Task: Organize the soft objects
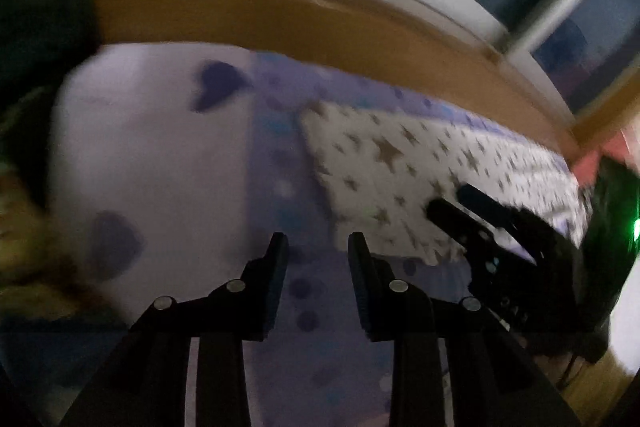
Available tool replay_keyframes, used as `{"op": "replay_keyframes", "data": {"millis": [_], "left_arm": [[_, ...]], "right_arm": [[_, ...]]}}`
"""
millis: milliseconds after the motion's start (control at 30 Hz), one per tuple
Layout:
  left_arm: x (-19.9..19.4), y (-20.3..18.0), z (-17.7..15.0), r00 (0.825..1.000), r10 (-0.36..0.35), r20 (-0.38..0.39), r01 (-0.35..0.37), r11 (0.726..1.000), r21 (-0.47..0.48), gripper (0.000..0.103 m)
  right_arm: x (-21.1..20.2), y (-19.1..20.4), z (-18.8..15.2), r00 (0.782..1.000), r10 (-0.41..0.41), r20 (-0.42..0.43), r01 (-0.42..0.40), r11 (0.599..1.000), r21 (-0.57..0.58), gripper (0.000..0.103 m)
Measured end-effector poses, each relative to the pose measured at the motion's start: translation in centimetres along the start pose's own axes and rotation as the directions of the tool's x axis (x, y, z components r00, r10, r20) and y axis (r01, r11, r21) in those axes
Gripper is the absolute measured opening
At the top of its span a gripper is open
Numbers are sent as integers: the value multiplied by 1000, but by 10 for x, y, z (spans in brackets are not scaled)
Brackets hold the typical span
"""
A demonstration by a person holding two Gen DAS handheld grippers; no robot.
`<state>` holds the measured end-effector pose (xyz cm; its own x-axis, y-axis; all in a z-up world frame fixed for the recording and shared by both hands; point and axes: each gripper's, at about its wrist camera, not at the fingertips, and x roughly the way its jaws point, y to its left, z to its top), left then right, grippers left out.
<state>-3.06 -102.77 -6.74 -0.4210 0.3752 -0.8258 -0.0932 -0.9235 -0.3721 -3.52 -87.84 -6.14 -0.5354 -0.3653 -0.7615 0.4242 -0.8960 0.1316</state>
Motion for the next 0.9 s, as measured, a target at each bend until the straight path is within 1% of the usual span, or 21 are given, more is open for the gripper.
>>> {"op": "replay_keyframes", "data": {"millis": [100, 167, 200, 267, 333, 367, 400, 467, 533, 633, 700, 733, 800, 900], "left_arm": [[13, -9, -1, 999, -46, 9, 46, 997, 56, 30], [17, -12, 0, 999, -51, 20, 49, 995, 84, 30], [18, -12, 1, 998, -55, 23, 53, 995, 86, 30], [19, -12, 2, 997, -67, 26, 65, 994, 86, 30], [19, -17, 4, 998, -55, 42, 51, 994, 99, 29], [20, -19, 5, 998, -50, 45, 46, 994, 101, 16], [20, -21, 5, 998, -48, 43, 44, 994, 97, 6], [12, -20, 4, 997, -70, 43, 67, 996, 59, 6], [-7, -17, 2, 995, -74, 62, 72, 997, 26, 6], [-32, -5, -2, 996, -9, 89, 11, 1000, -19, 7], [-45, 5, -4, 993, 52, 110, -47, 998, -46, 7], [-51, 11, -4, 991, 69, 119, -62, 996, -57, 7], [-52, 14, -1, 991, 59, 122, -52, 997, -55, 7], [-43, 8, 4, 994, 30, 110, -28, 999, -26, 7]], "right_arm": [[3, 6, -5, 999, 26, -19, -26, 1000, -15, 45], [6, 14, -9, 999, 7, -31, -9, 999, -49, 39], [8, 16, -10, 999, -6, -35, 4, 998, -61, 39], [9, 13, -10, 1000, -2, -31, 0, 998, -58, 39], [9, 15, -9, 999, -10, -32, 8, 998, -69, 39], [9, 15, -9, 999, -15, -32, 12, 997, -74, 39], [9, 16, -9, 999, -19, -32, 17, 997, -79, 39], [8, 17, -9, 999, -22, -33, 19, 997, -81, 39], [7, 19, -9, 999, -9, -39, 5, 997, -81, 39], [7, 25, -9, 999, 18, -45, -22, 996, -91, 39], [6, 31, -11, 999, 32, -45, -36, 993, -108, 39], [6, 35, -12, 998, 44, -46, -49, 991, -122, 39], [4, 39, -12, 996, 76, -51, -82, 989, -123, 39], [-4, 36, -8, 992, 121, -45, -124, 989, -78, 39]]}}
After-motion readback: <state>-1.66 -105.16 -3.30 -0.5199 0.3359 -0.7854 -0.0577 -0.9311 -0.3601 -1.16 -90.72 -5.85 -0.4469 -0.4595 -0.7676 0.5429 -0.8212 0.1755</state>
